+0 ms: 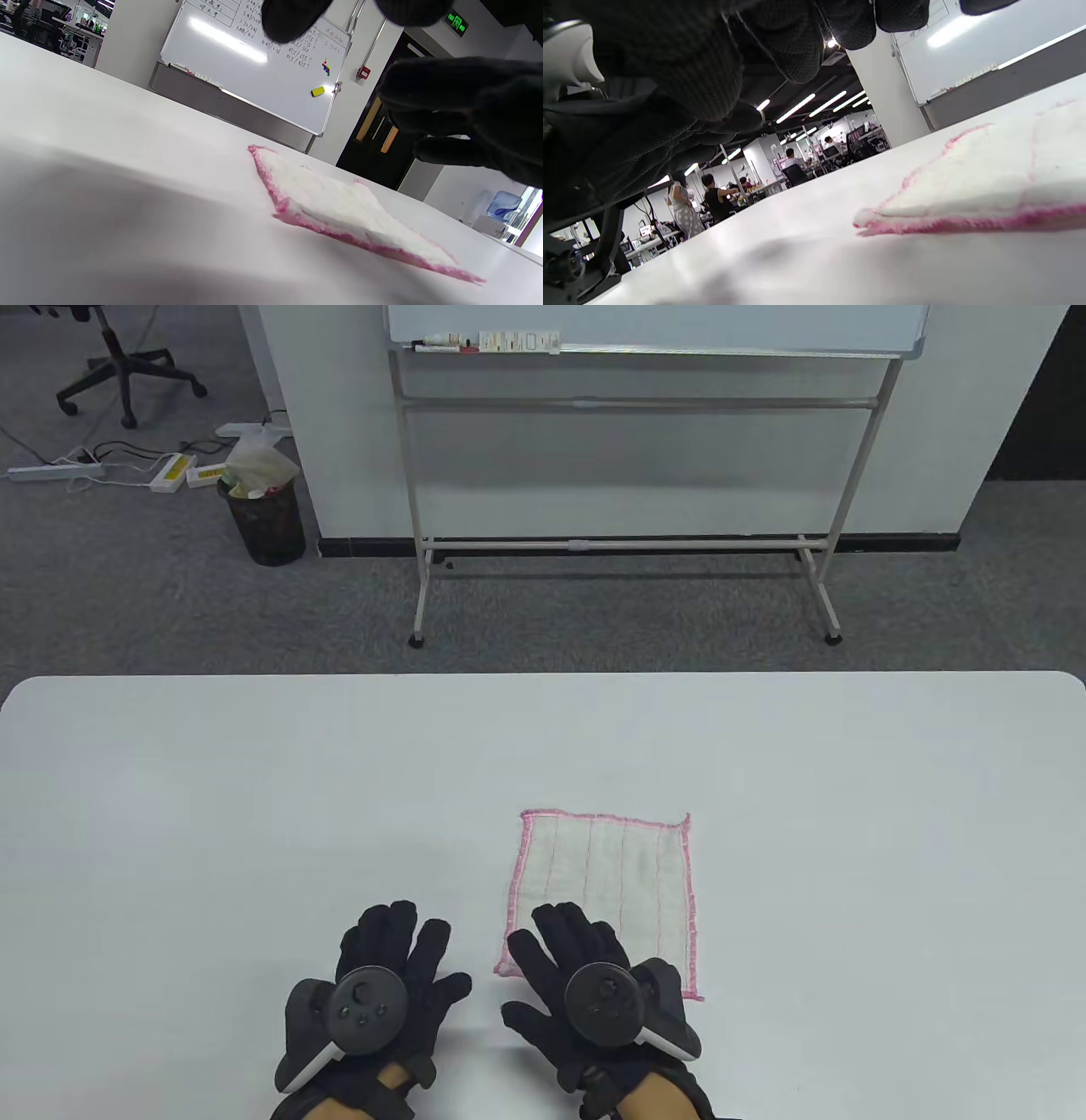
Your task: Squeeze dry dish cloth into compact mass
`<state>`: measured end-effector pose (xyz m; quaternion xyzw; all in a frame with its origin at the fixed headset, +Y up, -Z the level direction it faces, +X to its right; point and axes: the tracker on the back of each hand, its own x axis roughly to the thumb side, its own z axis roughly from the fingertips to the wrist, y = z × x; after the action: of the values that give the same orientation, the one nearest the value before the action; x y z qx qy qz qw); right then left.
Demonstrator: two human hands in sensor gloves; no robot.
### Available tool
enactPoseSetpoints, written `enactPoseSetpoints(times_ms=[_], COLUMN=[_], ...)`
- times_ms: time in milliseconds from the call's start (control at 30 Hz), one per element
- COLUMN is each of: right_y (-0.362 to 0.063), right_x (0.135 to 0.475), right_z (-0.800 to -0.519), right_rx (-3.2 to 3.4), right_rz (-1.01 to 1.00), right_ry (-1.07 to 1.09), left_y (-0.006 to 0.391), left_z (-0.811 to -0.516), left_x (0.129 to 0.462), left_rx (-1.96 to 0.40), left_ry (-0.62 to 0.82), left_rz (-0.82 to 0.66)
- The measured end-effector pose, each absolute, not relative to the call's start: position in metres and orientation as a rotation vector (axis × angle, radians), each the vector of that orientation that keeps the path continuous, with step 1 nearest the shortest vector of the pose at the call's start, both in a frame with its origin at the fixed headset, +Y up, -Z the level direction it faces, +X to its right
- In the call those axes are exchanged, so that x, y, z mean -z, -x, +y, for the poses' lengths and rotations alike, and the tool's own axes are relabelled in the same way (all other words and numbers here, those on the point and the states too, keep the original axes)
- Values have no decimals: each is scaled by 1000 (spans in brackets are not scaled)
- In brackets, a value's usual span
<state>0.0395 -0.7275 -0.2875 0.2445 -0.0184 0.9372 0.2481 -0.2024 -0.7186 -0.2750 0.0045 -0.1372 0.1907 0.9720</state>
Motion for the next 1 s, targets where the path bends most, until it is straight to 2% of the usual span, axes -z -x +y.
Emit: enactPoseSetpoints(times_ms=[367,633,1000], right_y=[-49,-68,-110], right_x=[292,297,323], right_z=[-728,-728,-766], right_rx=[-2553,-2563,-2574], right_rz=[-62,-109,48], right_ry=[-591,-416,-74], left_y=[201,205,204], left_z=[-722,-723,-725], left_x=[276,278,278], left_rx=[-391,-397,-413], left_ry=[-12,-12,0], left_rz=[-276,-267,-267])
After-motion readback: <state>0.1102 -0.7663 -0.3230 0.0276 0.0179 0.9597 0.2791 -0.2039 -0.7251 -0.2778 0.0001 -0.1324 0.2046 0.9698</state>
